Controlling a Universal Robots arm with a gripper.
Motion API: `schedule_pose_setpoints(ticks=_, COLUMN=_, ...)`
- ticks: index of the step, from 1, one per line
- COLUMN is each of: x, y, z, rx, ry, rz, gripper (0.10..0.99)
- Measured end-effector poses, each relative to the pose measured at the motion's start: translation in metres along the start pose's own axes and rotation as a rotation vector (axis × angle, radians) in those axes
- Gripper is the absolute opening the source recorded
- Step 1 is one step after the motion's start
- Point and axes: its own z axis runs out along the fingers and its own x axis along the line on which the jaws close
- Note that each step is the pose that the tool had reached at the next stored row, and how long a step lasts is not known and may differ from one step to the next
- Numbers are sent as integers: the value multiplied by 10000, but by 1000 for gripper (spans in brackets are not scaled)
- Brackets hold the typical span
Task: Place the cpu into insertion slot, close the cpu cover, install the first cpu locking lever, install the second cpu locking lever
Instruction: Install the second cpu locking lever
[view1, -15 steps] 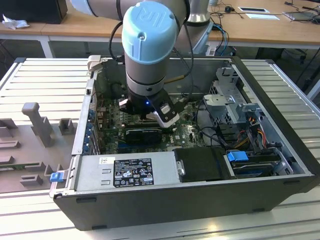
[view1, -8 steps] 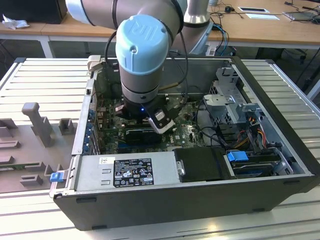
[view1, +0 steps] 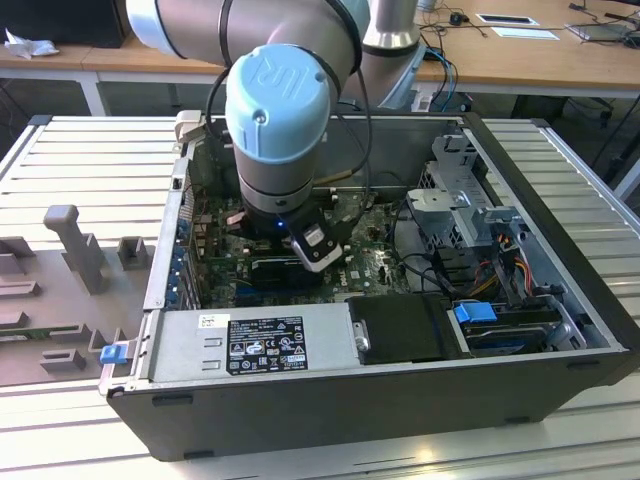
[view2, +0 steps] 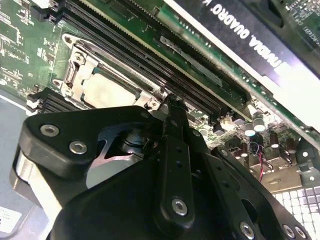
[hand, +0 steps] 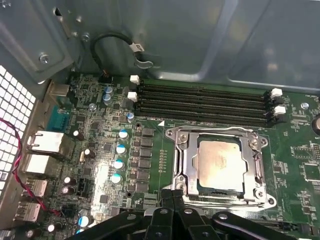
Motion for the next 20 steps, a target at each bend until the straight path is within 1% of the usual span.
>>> schedule_pose_setpoints(ticks=6, x=8, y=-16, z=38, rx=-81, ry=-6, rz=0, gripper=106)
schedule_pose_setpoints(ticks=13, x=9, y=-16, z=66, rx=-93, ry=-8, rz=2, gripper=106)
schedule_pose_setpoints(ticks=18, x=5, y=15, z=87, rx=-102, ry=-10, rz=-1, gripper=106)
schedule_pose_setpoints(ticks=20, x=6, y=15, z=90, rx=-97, ry=-7, rz=-1, gripper=106)
